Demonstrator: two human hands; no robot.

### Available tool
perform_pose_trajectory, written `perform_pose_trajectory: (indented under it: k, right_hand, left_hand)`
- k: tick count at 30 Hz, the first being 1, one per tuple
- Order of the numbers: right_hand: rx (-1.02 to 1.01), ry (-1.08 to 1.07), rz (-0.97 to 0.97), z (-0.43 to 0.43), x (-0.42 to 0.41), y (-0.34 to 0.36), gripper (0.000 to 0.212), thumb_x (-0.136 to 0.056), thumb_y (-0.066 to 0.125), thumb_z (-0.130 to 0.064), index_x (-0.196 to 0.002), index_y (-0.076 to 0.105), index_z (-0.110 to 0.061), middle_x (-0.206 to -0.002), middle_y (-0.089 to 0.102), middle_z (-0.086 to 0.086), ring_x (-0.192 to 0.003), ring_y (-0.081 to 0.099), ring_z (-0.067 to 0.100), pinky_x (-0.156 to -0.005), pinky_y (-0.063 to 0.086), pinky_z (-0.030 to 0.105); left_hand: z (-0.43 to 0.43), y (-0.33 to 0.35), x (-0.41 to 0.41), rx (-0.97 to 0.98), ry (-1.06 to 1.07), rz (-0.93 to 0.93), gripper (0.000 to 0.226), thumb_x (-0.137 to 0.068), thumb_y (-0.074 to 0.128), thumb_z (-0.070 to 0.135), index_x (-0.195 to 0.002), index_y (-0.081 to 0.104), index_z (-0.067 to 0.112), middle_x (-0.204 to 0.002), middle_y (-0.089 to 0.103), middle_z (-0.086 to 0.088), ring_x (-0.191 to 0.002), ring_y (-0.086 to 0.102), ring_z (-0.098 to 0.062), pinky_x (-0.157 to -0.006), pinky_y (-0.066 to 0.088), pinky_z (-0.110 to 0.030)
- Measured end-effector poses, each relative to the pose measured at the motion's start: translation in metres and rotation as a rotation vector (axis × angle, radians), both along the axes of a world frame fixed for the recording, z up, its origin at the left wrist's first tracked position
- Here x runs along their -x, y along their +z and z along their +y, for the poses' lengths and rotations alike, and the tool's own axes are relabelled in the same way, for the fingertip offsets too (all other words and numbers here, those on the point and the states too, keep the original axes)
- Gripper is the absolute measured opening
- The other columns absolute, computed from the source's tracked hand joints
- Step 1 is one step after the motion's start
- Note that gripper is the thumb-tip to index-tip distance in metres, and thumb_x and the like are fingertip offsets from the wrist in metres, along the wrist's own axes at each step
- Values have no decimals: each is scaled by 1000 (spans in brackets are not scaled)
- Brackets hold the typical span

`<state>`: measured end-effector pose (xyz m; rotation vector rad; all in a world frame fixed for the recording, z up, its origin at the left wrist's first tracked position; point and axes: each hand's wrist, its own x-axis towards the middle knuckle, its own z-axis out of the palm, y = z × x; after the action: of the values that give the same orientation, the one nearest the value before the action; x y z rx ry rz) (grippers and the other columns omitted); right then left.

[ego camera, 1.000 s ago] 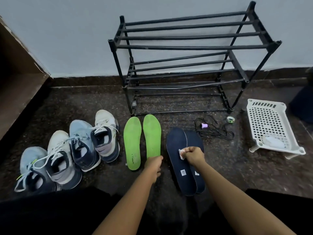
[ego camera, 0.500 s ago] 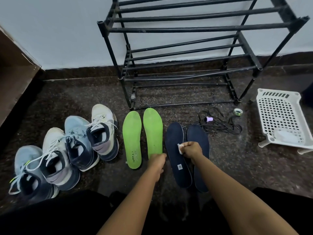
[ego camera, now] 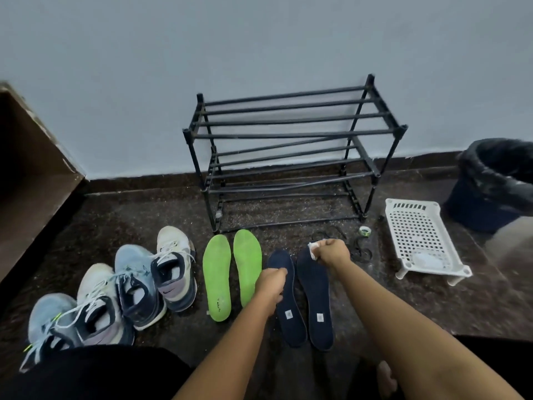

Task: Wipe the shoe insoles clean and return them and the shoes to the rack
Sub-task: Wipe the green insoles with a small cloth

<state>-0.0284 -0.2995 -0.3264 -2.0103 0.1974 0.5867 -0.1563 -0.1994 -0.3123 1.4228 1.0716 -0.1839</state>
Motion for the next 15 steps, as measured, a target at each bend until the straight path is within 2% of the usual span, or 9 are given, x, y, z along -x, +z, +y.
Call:
perform_pose_trajectory:
  k: [2,5,6,8,11,13,15]
  right_hand:
    - [-14,0,-30,-13,-7,30,18,-73,68,-11,-61,54,-10,-58,50,6,-57,46,19,-52,39,26]
    - [-7,36,-79,-35,-22,64,9,-65,66,-10,-64,58,-14,-58,49,7,-55,47,19,-56,46,32]
    - [11,40,-102,-45,-28,75,8,-65,67,-11,-64,60,-14,-57,49,6,-54,46,19,-57,43,32]
    - [50,35,-167,-66,-38,107,10,-70,69,-14,-64,61,-14,-59,53,5,-58,48,19,-60,41,31]
    - [41,-22,-224,-100,-62,148,17,-73,70,-12,-58,60,-12,-64,59,5,-65,55,20,-62,45,27]
    - [30,-95,-273,-126,-77,170,18,-67,70,-10,-54,58,-12,-59,55,4,-63,54,21,-59,43,27]
    - [-10,-136,-288,-151,-90,188,16,-68,70,-9,-57,59,-13,-60,57,6,-66,56,21,-62,50,30]
  left_hand:
    - [-6,25,-5,-19,-28,-49,8,-94,49,21,-91,54,15,-78,45,-3,-65,40,-16,-61,36,-26]
    - [-15,57,-18,-56,-66,-97,11,-95,50,21,-87,55,16,-76,47,-1,-64,42,-14,-64,38,-25]
    - [-20,67,-25,-65,-78,-118,10,-96,50,21,-88,56,17,-76,47,-1,-63,42,-14,-64,38,-24]
    - [-31,88,-42,-90,-109,-164,8,-96,51,21,-94,58,16,-79,51,-1,-64,45,-13,-63,40,-24]
    - [-52,118,-73,-95,-161,-225,15,-97,53,23,-106,61,14,-97,58,-3,-79,55,-15,-72,46,-27]
    - [-69,134,-94,-80,-202,-264,16,-96,54,22,-107,62,14,-96,58,-3,-83,56,-17,-71,45,-28]
    - [-90,147,-114,-64,-255,-298,12,-96,54,21,-102,61,15,-91,57,-2,-81,53,-18,-65,43,-25]
